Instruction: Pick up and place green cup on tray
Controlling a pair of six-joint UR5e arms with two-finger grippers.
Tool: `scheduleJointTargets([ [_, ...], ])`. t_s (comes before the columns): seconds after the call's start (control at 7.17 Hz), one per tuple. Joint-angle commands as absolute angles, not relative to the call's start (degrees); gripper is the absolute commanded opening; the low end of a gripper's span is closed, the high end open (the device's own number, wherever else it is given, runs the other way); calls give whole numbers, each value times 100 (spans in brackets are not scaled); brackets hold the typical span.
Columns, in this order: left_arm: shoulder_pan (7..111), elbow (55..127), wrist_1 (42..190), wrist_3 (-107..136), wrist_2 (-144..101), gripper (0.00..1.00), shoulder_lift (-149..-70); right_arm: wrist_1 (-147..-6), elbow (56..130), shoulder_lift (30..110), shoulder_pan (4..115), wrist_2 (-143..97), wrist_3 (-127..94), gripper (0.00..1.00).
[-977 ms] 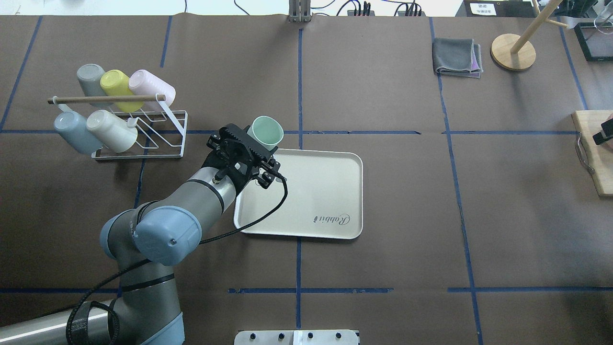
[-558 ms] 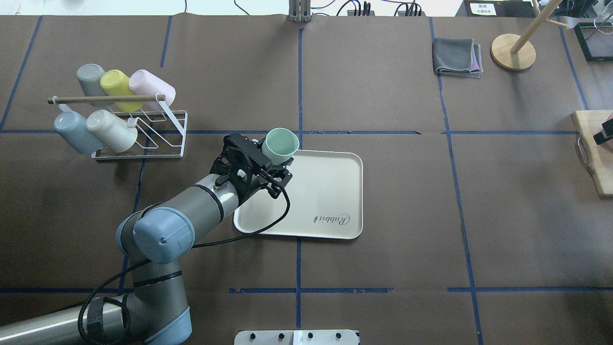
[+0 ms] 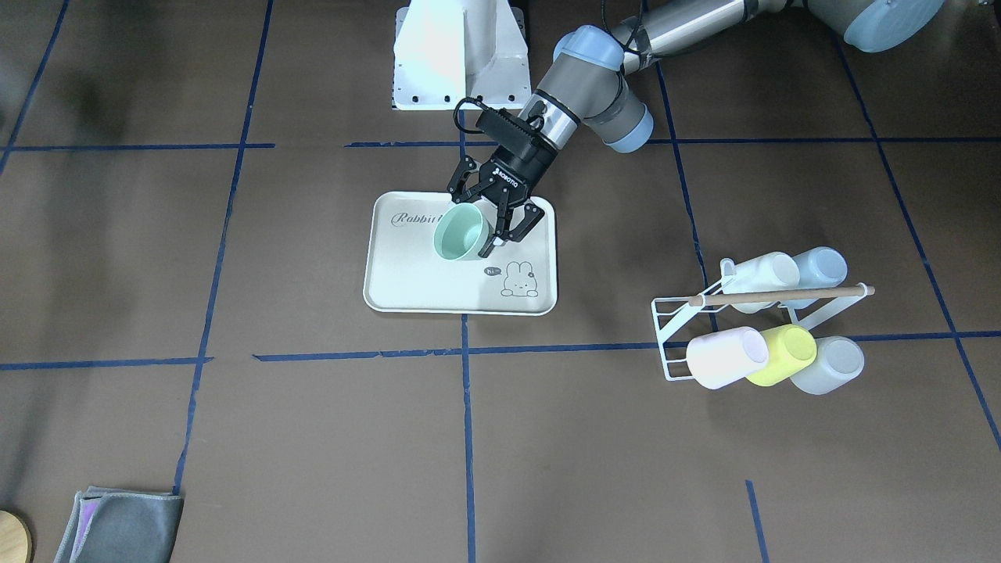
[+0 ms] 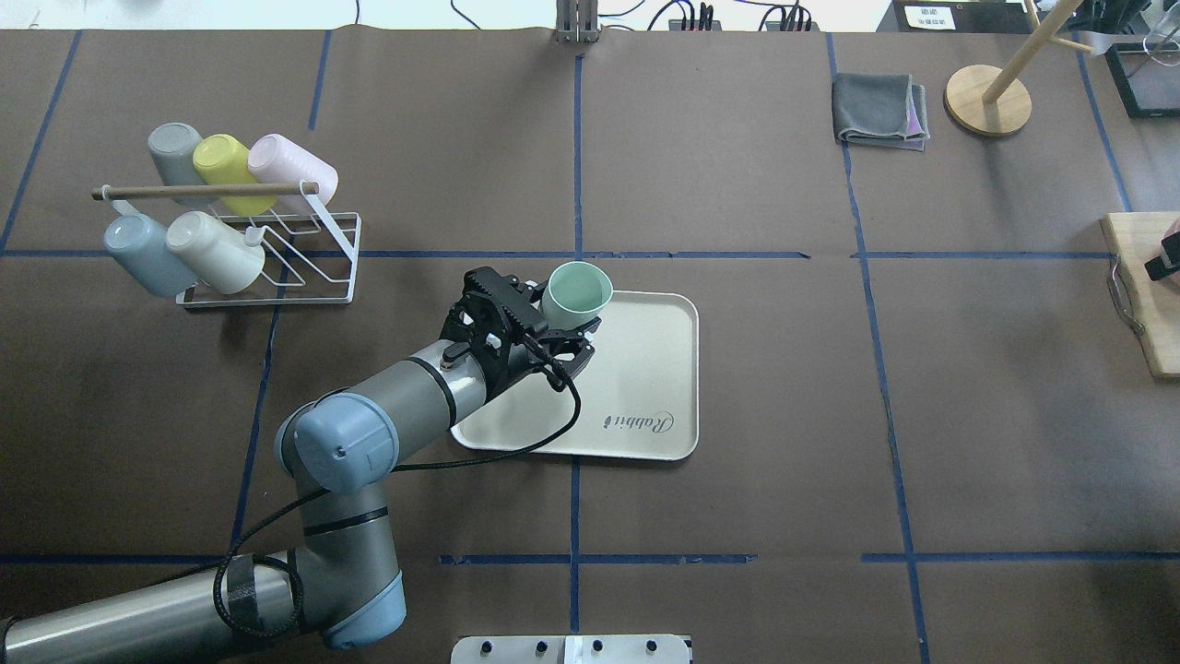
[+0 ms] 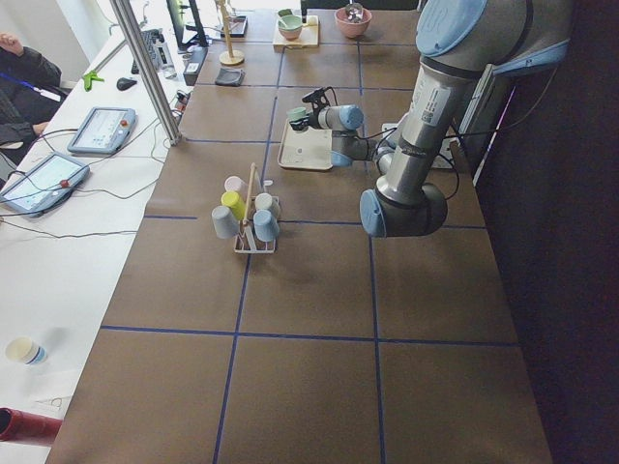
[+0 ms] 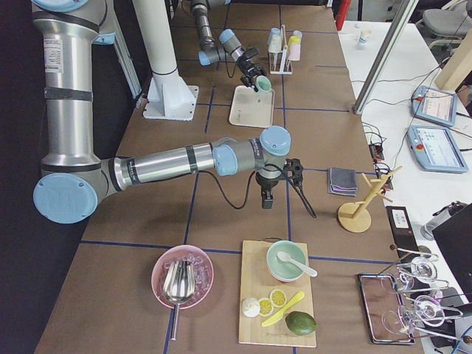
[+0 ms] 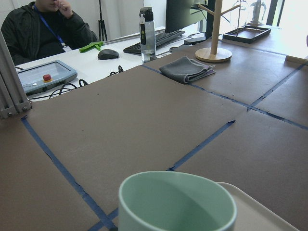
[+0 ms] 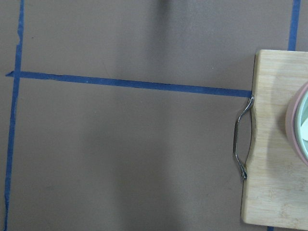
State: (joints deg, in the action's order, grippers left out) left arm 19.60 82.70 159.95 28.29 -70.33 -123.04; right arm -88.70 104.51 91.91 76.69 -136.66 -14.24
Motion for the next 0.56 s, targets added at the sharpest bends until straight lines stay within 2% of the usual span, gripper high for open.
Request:
scheduleJointTargets([
  [0.0, 1943, 7677, 16957, 2856, -7049, 17, -12418, -8877, 10441, 9185, 7673, -13658, -1424, 100],
  [0.14, 1908, 7064, 17633, 2883, -7031, 17, -12636, -8894, 10433, 9176, 7673, -13658, -1424, 100],
  [0.42, 1899, 6847, 17815, 2892, -7049, 17, -12700, -8912, 10433, 9167, 7682, -13658, -1424, 100],
])
